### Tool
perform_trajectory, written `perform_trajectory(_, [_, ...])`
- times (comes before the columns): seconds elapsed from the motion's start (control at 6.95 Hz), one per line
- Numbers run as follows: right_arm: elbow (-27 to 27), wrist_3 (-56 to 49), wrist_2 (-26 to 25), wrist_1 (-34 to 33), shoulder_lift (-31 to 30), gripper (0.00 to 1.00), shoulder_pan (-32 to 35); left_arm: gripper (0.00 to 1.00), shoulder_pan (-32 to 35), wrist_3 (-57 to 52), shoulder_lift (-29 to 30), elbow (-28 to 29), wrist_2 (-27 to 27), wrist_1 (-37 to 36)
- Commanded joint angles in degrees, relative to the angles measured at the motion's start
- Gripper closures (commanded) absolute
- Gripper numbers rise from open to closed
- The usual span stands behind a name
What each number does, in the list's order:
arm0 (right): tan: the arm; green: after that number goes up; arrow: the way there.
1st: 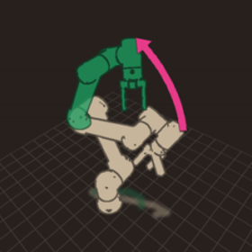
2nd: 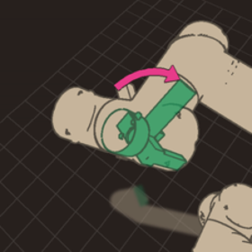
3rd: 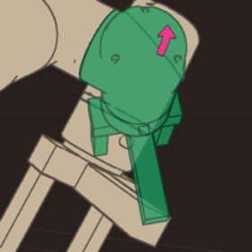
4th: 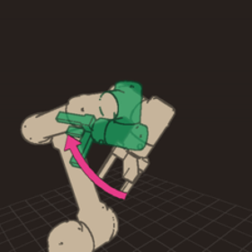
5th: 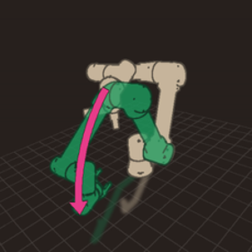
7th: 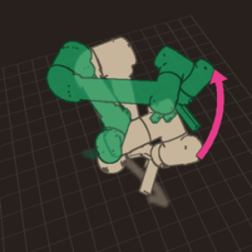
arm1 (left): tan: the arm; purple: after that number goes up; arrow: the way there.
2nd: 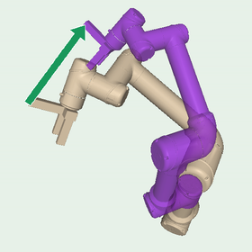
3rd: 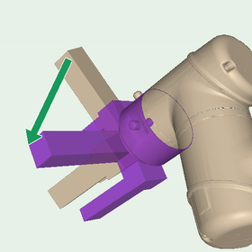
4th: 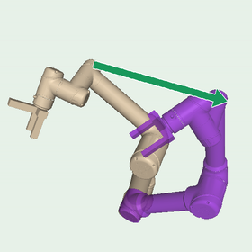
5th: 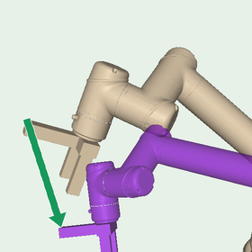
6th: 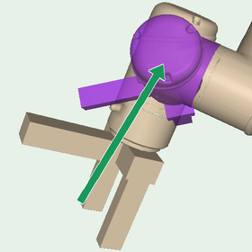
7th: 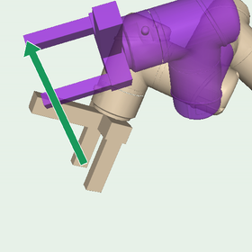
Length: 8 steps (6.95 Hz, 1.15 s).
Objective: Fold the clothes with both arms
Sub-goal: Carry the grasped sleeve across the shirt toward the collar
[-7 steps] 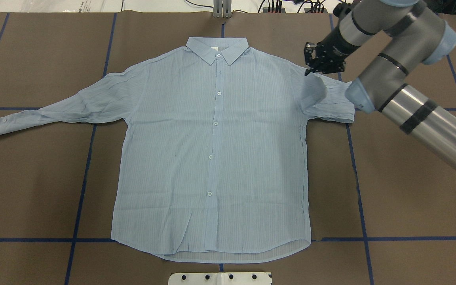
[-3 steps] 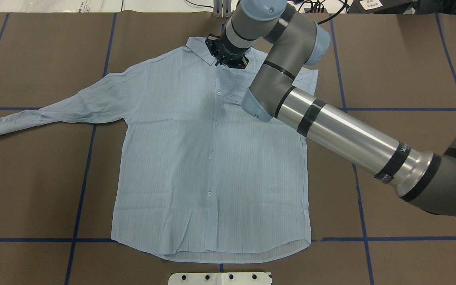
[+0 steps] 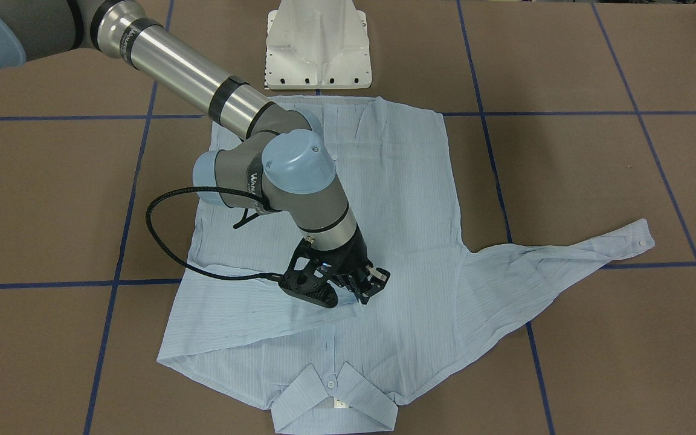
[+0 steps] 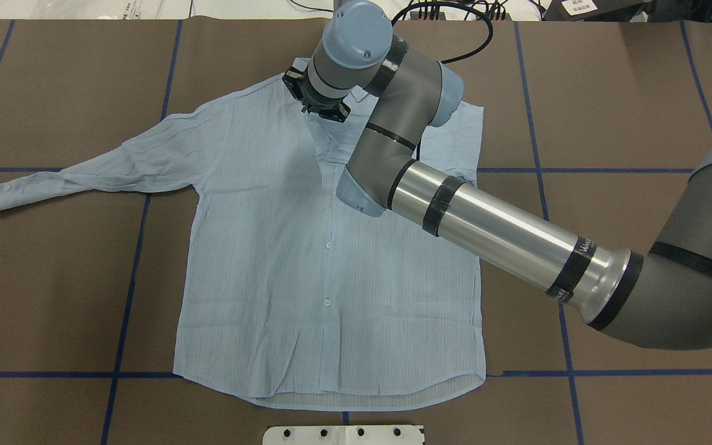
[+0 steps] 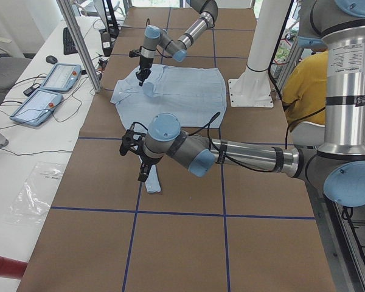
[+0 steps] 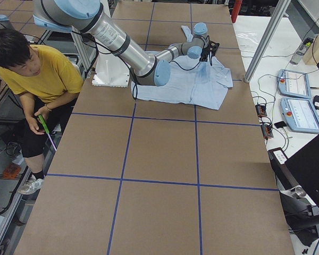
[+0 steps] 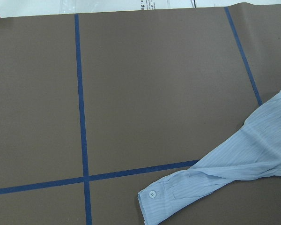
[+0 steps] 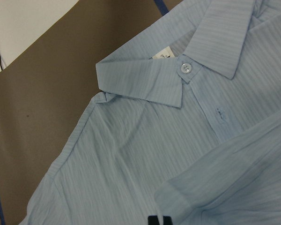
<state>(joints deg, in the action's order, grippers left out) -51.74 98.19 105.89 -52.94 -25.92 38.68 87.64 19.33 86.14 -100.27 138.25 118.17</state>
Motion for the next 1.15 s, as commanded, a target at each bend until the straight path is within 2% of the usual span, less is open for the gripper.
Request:
perform_trajectory(0.0, [0.14, 1.99, -3.83, 0.38, 0.16, 0.01, -2.28, 0.0, -0.36, 0.44, 0.52, 0.34, 0.0, -0.04])
perform_trajectory(0.14, [-0.03, 3.84, -7.16, 0.38, 0.6, 0.0, -4.3, 0.0, -0.71, 0.19, 0.52, 0.34, 0.09, -0.04])
perform_trajectory(0.43, [-1.0, 6.4, -10.34, 0.38, 1.39, 0.0, -5.81, 0.0, -7.01, 1.4, 0.26, 1.29, -0.09, 1.79])
perform_trajectory(0.72, [-3.1, 6.84, -12.63, 0.21, 1.39, 0.0, -7.47, 0.0, -8.61, 6.85, 0.17, 2.27, -0.18, 1.98])
perform_trajectory(1.01, [-5.39, 6.84, -12.64, -0.32, 0.78, 0.0, -7.39, 0.01, -10.9, 6.95, 2.26, 8.14, 0.0, 2.24])
